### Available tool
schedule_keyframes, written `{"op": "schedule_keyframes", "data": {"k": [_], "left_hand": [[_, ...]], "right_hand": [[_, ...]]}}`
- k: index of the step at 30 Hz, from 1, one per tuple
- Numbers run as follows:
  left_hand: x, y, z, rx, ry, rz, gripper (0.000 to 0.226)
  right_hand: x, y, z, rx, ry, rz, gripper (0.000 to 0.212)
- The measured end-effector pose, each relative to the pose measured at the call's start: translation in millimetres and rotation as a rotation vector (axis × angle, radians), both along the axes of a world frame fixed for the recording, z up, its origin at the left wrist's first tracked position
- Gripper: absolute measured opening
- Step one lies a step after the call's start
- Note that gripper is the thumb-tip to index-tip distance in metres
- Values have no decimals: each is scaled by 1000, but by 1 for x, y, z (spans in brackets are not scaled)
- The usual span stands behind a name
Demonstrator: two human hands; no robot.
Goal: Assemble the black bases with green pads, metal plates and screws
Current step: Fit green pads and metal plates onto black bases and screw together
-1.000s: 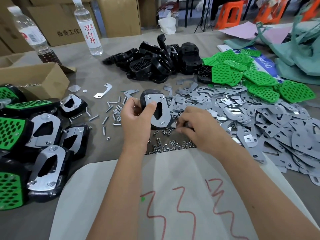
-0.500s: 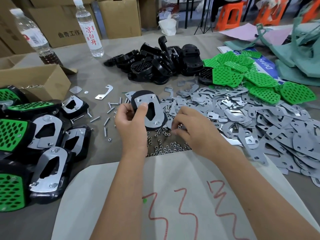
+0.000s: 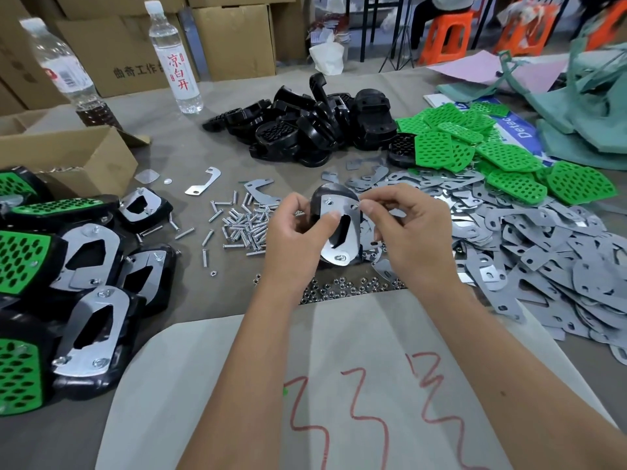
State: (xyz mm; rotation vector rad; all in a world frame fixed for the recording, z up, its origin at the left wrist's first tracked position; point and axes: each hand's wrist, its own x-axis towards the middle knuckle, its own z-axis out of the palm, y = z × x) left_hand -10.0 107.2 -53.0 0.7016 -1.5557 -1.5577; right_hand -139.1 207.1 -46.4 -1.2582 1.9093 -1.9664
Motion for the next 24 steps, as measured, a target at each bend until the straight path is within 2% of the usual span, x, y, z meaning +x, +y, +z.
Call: {"op": "schedule_keyframes", "data": {"k": [4,8,13,17,20,24], "left_hand": [[-2,1,-2,-9,-3,-40,36],[-4,1,-1,16,9,-28,39],[-6,-1,-1,42,17,-28,44],[-11,1,-1,34,29,-30,39],[-14,2,0,52,41,-36,27],[-15,2,-1,40,50,-28,26]], "right_hand": [[0,-3,-1,20,126,-12,8],[2,-2,1,-8,92,-19,15],[-2,-4,3,-1,182,-36,2],[-3,-4,2,-38,151,-83,9],[-8,-2,4,-53,116,4,8],[-13,1,6,-33,61,107,17]]}}
